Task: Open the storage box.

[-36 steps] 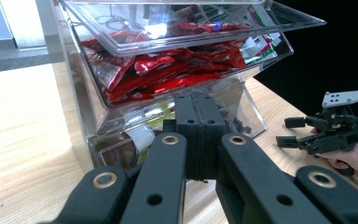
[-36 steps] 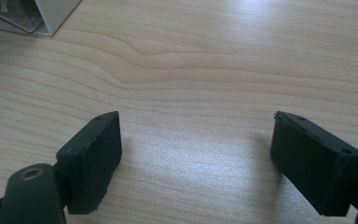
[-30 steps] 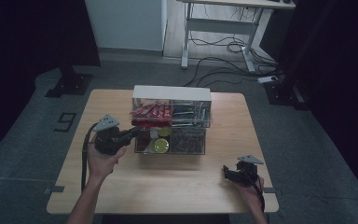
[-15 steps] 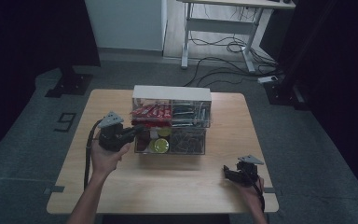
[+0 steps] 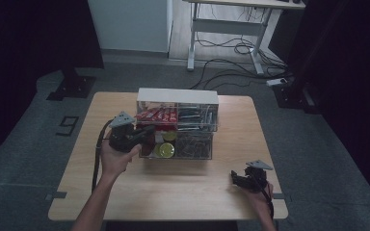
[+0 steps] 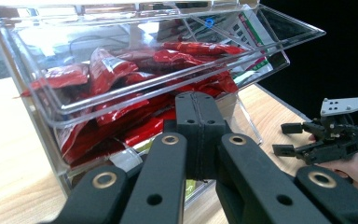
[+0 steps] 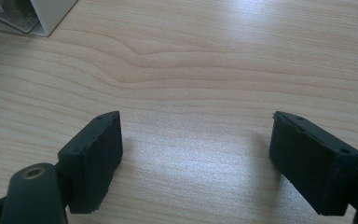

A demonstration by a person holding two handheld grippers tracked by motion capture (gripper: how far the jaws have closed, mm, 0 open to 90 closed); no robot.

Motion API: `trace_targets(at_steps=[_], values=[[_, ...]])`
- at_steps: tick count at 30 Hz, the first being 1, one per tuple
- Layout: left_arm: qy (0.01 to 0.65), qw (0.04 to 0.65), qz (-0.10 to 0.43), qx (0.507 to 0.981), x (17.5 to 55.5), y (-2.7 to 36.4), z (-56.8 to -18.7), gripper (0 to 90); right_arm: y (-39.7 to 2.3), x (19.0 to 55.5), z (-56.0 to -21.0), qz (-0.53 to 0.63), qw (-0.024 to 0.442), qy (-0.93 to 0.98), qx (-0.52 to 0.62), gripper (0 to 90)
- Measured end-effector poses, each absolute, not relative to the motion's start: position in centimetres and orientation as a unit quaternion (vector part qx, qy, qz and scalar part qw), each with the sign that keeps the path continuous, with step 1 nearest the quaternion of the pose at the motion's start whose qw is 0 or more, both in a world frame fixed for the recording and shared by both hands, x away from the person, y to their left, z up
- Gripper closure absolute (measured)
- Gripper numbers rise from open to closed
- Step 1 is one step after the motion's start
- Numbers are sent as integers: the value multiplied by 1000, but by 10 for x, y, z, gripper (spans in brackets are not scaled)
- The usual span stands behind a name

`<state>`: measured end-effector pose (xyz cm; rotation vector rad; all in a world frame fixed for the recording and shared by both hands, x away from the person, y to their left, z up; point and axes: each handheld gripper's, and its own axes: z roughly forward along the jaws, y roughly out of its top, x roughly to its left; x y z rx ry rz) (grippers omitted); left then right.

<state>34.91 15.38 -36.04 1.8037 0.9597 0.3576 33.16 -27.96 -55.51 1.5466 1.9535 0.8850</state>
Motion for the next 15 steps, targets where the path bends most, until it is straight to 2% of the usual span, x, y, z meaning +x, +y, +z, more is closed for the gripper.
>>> trace_targets(at_steps=[15], values=[[400,505,148,750,355,147,-357,900,-280,331,-555,324,248,712,571,170]])
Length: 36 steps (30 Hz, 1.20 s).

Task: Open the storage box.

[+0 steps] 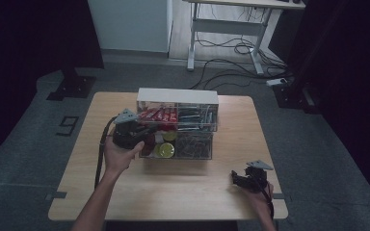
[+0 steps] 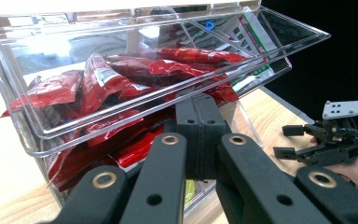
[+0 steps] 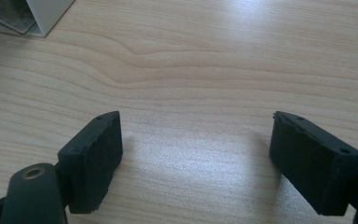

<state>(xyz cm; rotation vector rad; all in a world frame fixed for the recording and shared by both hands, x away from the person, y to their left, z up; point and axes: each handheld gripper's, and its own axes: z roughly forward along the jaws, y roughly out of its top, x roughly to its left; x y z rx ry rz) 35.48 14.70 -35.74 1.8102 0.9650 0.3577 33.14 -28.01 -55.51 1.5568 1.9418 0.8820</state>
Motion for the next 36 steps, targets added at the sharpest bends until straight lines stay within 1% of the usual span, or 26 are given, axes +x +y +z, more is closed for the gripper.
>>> trace_targets(at_steps=[16,36], values=[[397,509,157,747,356,148,-348,900,-281,331,-555,323,250,707,577,176],[397,522,156,739,365,148,-333,900,-282,330,-555,324,253,705,578,218]])
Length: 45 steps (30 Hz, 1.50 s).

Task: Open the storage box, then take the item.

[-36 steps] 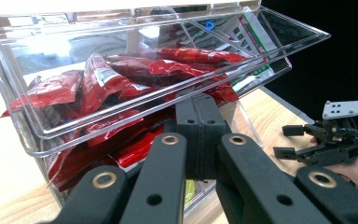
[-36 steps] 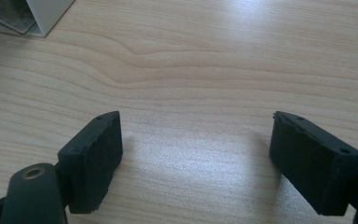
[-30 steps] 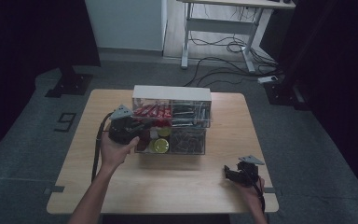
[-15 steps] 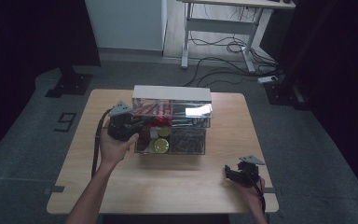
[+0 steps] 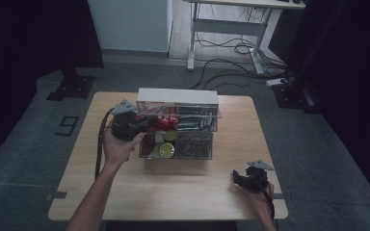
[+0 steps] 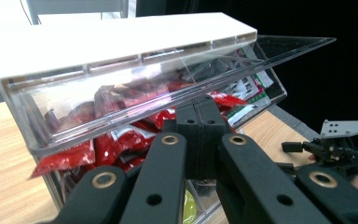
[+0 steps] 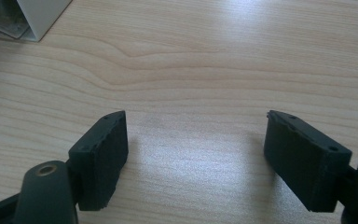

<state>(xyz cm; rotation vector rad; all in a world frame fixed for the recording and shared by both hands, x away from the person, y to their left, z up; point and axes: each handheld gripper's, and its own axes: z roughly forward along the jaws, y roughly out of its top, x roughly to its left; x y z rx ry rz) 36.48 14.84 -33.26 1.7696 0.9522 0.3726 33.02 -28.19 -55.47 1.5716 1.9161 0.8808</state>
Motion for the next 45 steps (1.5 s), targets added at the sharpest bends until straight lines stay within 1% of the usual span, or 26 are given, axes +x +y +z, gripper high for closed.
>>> trace_targets(at_steps=[13,24,26,29,31,36,38,39,42,45], values=[[402,528,153,732,373,151,-325,900,-282,330,-555,325,254,707,575,234],[403,523,155,735,376,149,-326,900,-281,327,-549,341,263,697,573,310],[402,523,155,736,376,148,-326,900,-281,324,-540,362,269,689,567,338],[400,523,157,736,375,147,-325,900,-280,322,-533,375,271,684,563,349],[399,522,157,737,375,147,-324,900,-277,322,-522,391,275,682,554,367],[401,522,158,736,376,148,-324,900,-270,322,-506,415,275,677,543,396],[403,520,159,736,377,147,-325,900,-265,323,-490,438,272,675,527,413],[403,520,159,736,377,147,-325,900,-265,323,-490,438,272,675,527,413],[402,520,159,736,377,147,-324,900,-263,325,-472,464,266,670,515,438],[402,520,160,737,376,147,-324,900,-261,326,-465,470,266,669,511,449]])
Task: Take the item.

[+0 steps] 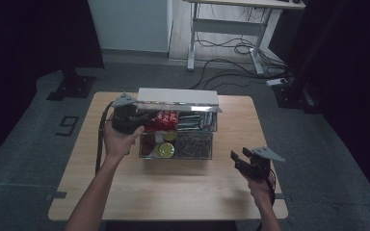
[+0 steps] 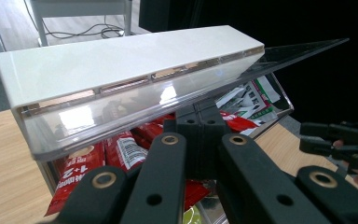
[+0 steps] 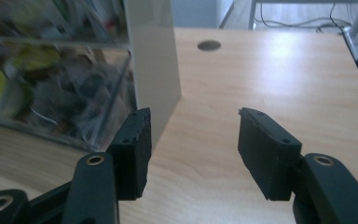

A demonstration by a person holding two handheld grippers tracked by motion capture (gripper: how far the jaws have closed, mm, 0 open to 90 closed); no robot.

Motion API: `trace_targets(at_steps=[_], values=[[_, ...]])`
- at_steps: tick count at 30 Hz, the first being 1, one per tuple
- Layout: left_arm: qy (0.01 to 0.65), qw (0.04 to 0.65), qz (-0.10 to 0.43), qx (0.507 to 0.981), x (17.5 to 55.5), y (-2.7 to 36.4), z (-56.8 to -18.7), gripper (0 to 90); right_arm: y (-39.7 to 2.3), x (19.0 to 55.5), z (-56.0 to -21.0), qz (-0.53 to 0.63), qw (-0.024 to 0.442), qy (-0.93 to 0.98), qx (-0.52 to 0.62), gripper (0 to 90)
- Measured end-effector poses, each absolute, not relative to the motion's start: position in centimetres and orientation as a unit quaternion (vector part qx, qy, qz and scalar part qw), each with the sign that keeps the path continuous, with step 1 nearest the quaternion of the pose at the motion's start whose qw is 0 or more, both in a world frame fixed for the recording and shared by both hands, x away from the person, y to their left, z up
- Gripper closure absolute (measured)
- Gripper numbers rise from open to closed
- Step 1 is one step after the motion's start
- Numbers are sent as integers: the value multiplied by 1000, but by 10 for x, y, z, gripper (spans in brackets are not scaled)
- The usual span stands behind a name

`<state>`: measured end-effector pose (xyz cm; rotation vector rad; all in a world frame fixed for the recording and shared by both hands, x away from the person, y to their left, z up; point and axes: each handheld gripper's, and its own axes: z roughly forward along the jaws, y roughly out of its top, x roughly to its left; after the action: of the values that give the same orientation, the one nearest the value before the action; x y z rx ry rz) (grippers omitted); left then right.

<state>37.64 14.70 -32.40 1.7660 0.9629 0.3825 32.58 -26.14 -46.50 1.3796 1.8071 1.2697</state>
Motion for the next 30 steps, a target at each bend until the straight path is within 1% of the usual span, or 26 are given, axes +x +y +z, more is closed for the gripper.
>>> trace_targets(at_steps=[1,10,14,21,30], values=[[401,521,159,736,376,147,-324,900,-260,326,-457,476,267,669,505,464],[402,519,161,737,377,147,-323,900,-250,328,-441,487,269,672,490,483],[402,519,161,737,377,147,-322,900,-244,331,-430,496,260,676,478,494],[402,518,162,737,377,146,-322,900,-235,333,-412,502,261,681,465,500],[402,516,163,738,378,146,-321,900,-230,337,-401,509,255,684,457,502]])
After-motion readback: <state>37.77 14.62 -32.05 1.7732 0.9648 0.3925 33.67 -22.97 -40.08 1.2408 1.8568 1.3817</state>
